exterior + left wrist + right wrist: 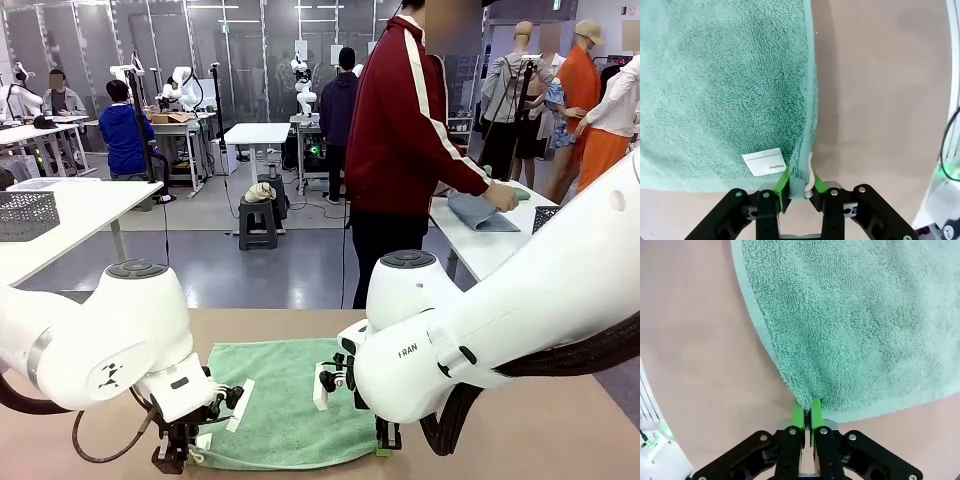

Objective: Fold the towels and place them in the basket.
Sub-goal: When a person lays out a Towel with hook on the table, fold it in half twice.

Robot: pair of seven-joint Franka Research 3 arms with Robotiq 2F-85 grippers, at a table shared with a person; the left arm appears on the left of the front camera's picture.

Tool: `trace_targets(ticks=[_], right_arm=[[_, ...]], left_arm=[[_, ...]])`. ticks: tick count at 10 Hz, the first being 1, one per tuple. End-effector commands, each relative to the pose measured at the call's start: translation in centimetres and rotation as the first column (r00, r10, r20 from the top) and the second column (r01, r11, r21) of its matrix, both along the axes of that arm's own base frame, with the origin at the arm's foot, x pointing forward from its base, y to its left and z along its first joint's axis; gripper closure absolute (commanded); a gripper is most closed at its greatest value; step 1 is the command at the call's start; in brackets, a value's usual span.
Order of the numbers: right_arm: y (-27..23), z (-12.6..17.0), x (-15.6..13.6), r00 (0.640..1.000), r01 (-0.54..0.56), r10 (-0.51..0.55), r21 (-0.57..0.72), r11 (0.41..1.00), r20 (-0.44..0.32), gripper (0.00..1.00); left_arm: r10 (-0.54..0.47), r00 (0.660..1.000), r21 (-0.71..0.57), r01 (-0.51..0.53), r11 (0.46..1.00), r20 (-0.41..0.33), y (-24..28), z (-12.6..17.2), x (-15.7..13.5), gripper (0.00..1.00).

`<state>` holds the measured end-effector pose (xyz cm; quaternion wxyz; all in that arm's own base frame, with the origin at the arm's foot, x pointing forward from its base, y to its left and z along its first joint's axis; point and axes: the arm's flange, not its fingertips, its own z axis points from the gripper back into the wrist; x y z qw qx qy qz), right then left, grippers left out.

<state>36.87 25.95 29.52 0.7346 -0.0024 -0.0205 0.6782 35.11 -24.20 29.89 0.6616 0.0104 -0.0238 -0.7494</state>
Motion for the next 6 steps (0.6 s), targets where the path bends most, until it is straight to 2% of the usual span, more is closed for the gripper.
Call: trace_targets(ticks=[1,5,6], right_arm=[[0.5,-0.7,-1.4,1.0,0.004,-0.004,-0.007,1.0,-0.019,1.0],[0.9,0.5,-2.1,1.0,-0.009,0.009,-0.02,1.0,0.006,1.0],[0.9,0.4,-2.1,1.0,-0.01,0.01,-0.023,1.0,0.008,1.0]], left_arm=[[-0.02,0.999,-0.006,0.02,1.0,-0.024,0.4,1.2,0.0,1.0],[-0.012,1.0,-0.018,0.012,1.0,0.016,0.6,1.9,-0.2,1.0],[-0.012,1.0,-0.02,0.012,1.0,0.02,0.7,1.8,-0.2,0.94]])
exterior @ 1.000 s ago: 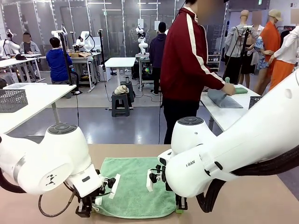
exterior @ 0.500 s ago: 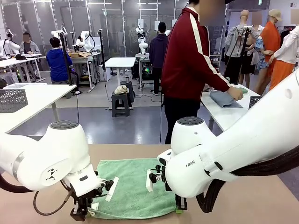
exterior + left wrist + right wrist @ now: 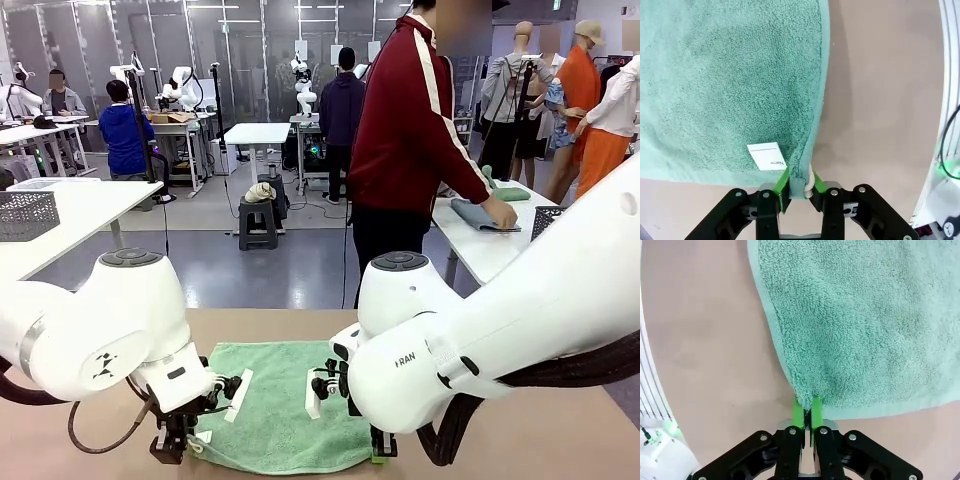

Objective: Fold the towels and place them in the basket.
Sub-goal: When a person lays out a Towel with hook on the table, fold it in half twice.

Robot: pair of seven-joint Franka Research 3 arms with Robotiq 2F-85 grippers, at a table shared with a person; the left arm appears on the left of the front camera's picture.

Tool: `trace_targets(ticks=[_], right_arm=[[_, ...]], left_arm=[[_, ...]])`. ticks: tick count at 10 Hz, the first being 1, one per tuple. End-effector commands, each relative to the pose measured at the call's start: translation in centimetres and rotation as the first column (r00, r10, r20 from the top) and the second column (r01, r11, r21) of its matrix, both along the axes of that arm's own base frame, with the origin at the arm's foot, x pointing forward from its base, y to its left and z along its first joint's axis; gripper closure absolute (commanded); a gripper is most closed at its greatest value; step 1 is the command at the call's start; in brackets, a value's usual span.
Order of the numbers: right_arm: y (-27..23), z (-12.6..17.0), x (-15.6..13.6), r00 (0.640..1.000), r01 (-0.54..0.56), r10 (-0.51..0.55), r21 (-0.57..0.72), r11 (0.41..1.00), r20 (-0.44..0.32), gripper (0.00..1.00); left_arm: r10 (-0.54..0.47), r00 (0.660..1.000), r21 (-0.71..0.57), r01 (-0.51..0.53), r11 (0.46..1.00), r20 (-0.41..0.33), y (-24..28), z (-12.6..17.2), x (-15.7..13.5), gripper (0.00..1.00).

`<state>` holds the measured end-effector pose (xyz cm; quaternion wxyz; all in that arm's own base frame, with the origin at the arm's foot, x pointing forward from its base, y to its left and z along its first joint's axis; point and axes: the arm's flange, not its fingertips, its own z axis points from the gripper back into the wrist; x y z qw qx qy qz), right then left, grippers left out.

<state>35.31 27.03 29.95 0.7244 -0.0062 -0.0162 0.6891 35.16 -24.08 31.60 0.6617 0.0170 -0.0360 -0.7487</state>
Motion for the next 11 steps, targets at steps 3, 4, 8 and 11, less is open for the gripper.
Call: trace_targets(ticks=[3,4,8,11], right_arm=[[-0.11,-0.23,-0.36,1.0,0.02,-0.02,-0.011,1.0,0.002,1.0],[-0.09,-0.22,-0.28,1.0,0.02,-0.02,-0.012,1.0,0.0,1.0],[-0.16,-0.24,-0.08,1.0,0.02,-0.02,-0.008,1.0,-0.002,1.0],[-0.1,-0.22,0.01,1.0,0.017,-0.017,-0.007,1.0,0.001,1.0]], left_arm=[[-0.014,1.0,-0.008,0.014,1.0,0.001,0.74,0.18,-0.29,0.94],[-0.014,1.0,-0.008,0.014,1.0,0.003,0.8,0.22,-0.26,0.94],[-0.012,1.0,-0.005,0.012,1.0,-0.003,0.62,0.28,0.18,0.67],[-0.012,1.0,0.021,0.012,1.0,0.013,0.37,0.36,0.38,1.0]])
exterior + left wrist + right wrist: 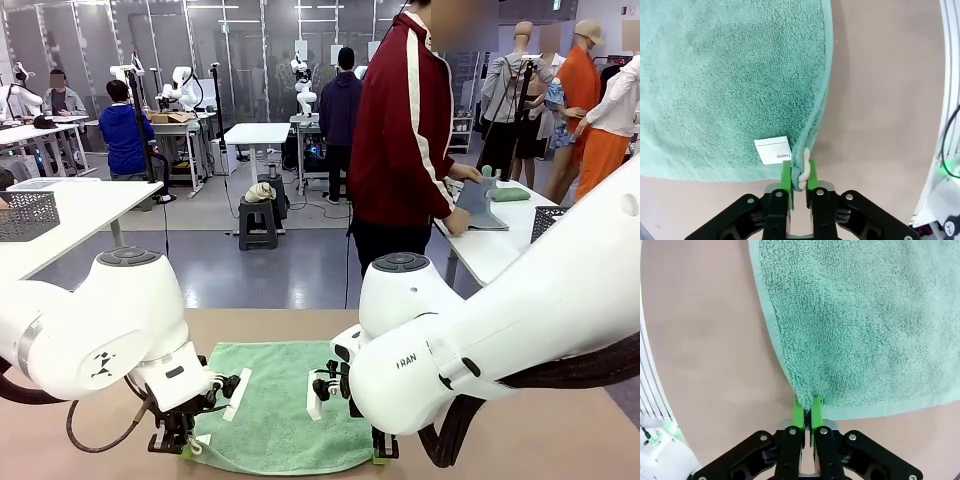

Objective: Fold the towels and place them in the basket.
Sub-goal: When a person lays out a Towel with hook on the table, fold it in half twice.

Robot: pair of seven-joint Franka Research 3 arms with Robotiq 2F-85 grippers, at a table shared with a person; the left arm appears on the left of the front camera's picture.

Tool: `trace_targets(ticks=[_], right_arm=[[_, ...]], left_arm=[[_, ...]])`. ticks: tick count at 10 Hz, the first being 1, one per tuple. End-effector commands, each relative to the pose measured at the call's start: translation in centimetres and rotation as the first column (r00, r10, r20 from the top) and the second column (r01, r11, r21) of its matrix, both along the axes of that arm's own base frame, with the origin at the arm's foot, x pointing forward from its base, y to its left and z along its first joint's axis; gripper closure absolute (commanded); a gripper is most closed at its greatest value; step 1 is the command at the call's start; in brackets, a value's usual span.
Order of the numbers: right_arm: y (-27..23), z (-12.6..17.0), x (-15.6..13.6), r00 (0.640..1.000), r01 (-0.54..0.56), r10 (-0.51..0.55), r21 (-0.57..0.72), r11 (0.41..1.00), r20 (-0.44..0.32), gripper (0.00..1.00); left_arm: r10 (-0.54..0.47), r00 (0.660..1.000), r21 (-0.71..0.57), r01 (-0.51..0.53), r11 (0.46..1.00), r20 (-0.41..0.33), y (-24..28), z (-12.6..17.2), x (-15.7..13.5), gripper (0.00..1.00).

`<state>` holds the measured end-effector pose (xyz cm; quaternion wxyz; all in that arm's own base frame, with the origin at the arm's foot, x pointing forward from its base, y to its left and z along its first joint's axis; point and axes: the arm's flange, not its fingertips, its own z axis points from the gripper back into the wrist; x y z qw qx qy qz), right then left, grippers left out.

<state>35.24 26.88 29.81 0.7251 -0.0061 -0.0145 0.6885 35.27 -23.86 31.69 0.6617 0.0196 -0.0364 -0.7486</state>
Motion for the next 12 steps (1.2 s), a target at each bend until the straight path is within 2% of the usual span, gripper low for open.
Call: trace_targets(ticks=[1,4,5,8,9,12], right_arm=[[0.0,-0.1,0.0,1.0,0.014,-0.014,-0.002,1.0,0.004,1.0],[0.1,-0.1,-0.2,1.0,0.007,-0.007,0.006,1.0,0.001,1.0],[0.2,0.8,-0.3,1.0,0.001,-0.001,0.003,1.0,0.011,1.0],[0.8,6.5,-1.0,0.997,-0.003,0.005,-0.03,1.0,0.076,1.0],[0.8,7.2,-0.5,0.996,0.001,0.003,-0.047,0.999,0.086,1.0],[0.3,9.2,3.6,0.997,-0.032,0.031,0.005,0.999,0.077,1.0]], left_arm=[[-0.013,1.0,0.022,0.013,1.0,0.011,0.1,0.3,0.3,1.0],[-0.023,1.0,-0.006,0.023,1.0,0.009,0.1,0.4,-0.1,1.0],[-0.025,0.999,-0.014,0.025,1.0,0.02,0.1,1.0,-0.2,1.0],[-0.021,0.994,0.005,0.02,1.0,0.104,-0.1,5.3,-0.9,1.0],[-0.015,0.992,0.004,0.014,1.0,0.123,-0.1,5.9,-0.5,1.0],[0.006,0.983,0.028,-0.012,1.0,0.183,-0.6,7.5,2.6,1.0]])
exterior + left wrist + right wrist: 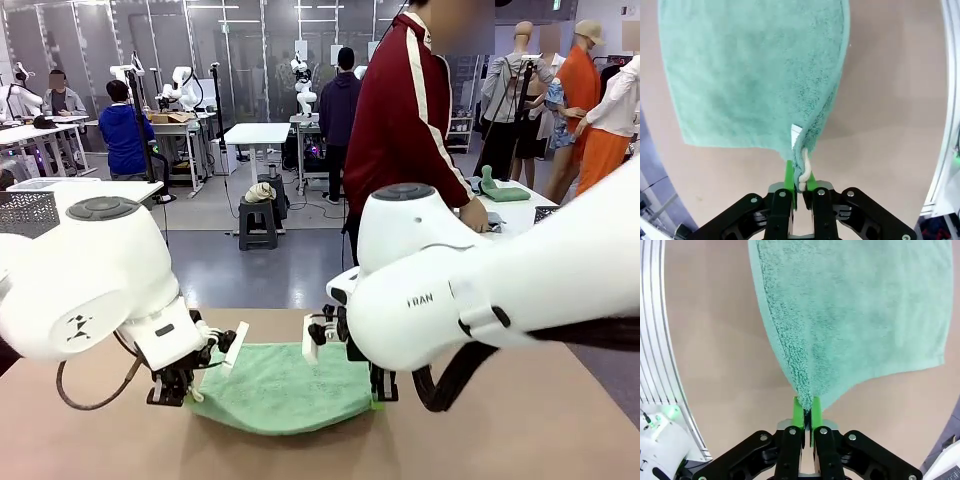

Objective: Fold the towels and place them in the basket.
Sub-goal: When a person lays out a Towel with hook on the table, fold it in half twice.

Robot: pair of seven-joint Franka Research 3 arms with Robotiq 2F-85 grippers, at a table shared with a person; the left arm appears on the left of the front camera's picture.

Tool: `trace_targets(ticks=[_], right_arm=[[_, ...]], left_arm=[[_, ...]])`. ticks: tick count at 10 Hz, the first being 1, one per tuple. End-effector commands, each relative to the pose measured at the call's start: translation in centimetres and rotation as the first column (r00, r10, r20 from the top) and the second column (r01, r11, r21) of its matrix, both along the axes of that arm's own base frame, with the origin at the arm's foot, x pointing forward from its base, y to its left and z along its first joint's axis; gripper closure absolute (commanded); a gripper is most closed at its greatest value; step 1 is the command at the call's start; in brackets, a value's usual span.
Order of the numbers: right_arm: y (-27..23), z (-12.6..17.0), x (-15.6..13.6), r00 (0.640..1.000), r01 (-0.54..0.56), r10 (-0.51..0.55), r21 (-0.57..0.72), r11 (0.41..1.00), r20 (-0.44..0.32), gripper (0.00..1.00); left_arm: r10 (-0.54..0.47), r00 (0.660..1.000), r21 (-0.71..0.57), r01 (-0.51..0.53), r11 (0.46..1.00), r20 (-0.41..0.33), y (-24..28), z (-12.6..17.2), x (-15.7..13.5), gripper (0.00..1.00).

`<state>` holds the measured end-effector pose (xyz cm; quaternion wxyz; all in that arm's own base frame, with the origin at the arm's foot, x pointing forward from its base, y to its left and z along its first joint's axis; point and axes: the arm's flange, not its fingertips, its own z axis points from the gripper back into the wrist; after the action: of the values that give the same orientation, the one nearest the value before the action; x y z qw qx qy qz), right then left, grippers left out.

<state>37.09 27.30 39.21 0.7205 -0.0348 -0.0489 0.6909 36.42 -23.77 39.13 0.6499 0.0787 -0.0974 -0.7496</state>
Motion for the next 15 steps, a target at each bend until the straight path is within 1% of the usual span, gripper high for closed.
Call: trace_targets(ticks=[1,3,4,6,7,8,10,11,12,14,15], right_arm=[[-0.2,0.3,3.9,1.0,-0.028,0.028,0.009,1.0,0.011,1.0],[-0.5,0.1,7.6,1.0,-0.001,0.0,0.024,1.0,0.027,1.0],[-0.7,0.1,9.0,0.998,0.012,-0.013,0.015,1.0,0.054,1.0],[-0.6,0.1,11.0,0.996,0.002,-0.002,0.002,1.0,0.093,1.0],[-0.3,-0.1,11.2,0.995,-0.023,0.021,0.016,1.0,0.095,1.0],[-1.1,0.2,10.3,0.998,0.019,-0.021,0.02,1.0,0.062,1.0],[-1.1,0.2,10.3,0.998,0.019,-0.021,0.02,1.0,0.062,1.0],[-0.6,0.0,10.9,0.997,0.007,-0.009,0.019,1.0,0.071,0.93],[-0.5,-1.2,12.1,0.996,0.008,-0.009,0.013,1.0,0.09,0.93],[-0.8,-2.3,15.2,0.996,-0.015,0.012,0.04,0.999,0.087,0.93],[-0.7,-2.5,16.1,0.995,-0.024,0.021,0.036,0.999,0.094,0.93]], left_arm=[[0.034,0.999,0.029,-0.035,0.999,0.03,-1.1,0.4,3.2,1.0],[0.066,0.995,0.041,-0.069,0.997,0.071,-1.5,0.4,6.8,1.0],[0.106,0.99,0.05,-0.111,0.993,0.097,-1.3,0.3,8.3,1.0],[0.142,0.983,0.065,-0.151,0.986,0.12,-1.1,-0.4,10.5,1.0],[0.122,0.987,0.058,-0.129,0.99,0.109,-1.3,-0.3,10.2,1.0],[0.113,0.99,0.047,-0.118,0.992,0.084,-0.1,0.3,9.7,1.0],[0.113,0.99,0.047,-0.118,0.992,0.084,-0.1,0.3,9.7,1.0],[0.116,0.99,0.054,-0.12,0.991,0.085,-0.4,-0.1,10.2,0.93],[0.103,0.994,0.038,-0.104,0.994,0.041,-0.3,-1.6,11.9,0.93],[0.058,0.996,0.059,-0.062,0.996,0.062,-1.3,-2.9,14.8,0.93],[0.05,0.997,0.064,-0.054,0.996,0.057,-1.5,-3.2,15.8,0.93]])
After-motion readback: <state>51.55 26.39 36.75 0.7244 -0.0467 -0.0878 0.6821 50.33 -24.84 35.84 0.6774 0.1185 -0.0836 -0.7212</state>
